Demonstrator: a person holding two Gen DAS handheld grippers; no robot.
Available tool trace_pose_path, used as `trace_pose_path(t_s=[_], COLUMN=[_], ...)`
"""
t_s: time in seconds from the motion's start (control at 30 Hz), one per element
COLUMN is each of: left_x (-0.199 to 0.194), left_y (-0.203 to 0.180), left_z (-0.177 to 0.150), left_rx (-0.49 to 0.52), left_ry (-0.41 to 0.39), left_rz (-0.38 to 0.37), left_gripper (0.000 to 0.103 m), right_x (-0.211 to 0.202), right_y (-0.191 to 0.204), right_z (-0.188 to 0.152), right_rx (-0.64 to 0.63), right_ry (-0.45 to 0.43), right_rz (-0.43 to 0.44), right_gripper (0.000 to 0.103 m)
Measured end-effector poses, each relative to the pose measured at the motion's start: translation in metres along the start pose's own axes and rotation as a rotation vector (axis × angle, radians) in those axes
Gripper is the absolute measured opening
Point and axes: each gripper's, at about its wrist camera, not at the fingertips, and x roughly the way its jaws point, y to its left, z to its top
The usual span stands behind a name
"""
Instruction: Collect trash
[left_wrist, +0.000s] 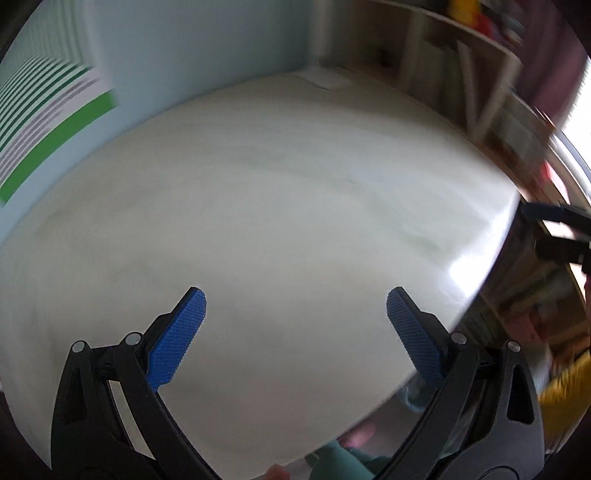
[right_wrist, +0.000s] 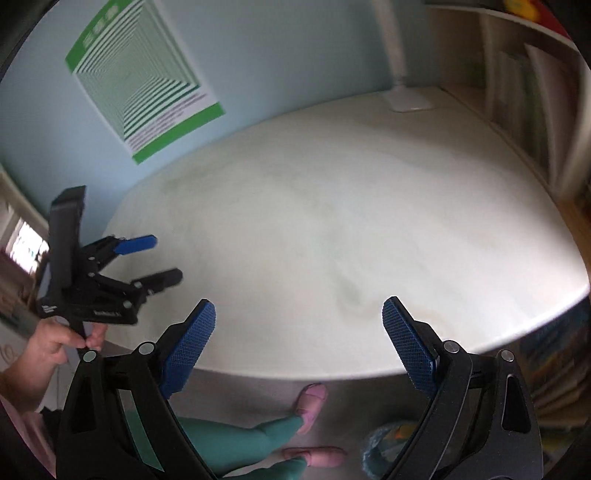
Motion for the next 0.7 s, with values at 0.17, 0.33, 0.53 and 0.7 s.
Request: trace_pose_path(t_s=[0.17,0.33,0.53,0.7], left_x=[-0.006,-0.007,-0.01,-0.018], left_y=[0.049,0.089,0.131,0.15], left_z=[-0.003,-0.004,-0.009,-0.021], left_rx=[-0.137,-0.228,-0.337,-0.404], left_ry=[-0.035,-0.026,-0.06,-0.067], left_rz=[0.07,0.124,0.172,0.26], left_gripper=[0.096,0.096,0.096,0.096], right_x=[0.04,0.073,0.102,0.119], right_y=[0.037,0.062,0.093,0.115], right_z=[0.035,0.063,0.083,0.098], right_rx=[-0.103,-0.138,-0.222,-0.316], right_ry=[0.014,0.039,0.016,0.012], right_rz=[0.027,0.065,-0.016,-0.055], right_gripper=[0.091,0.091,0.091,0.091])
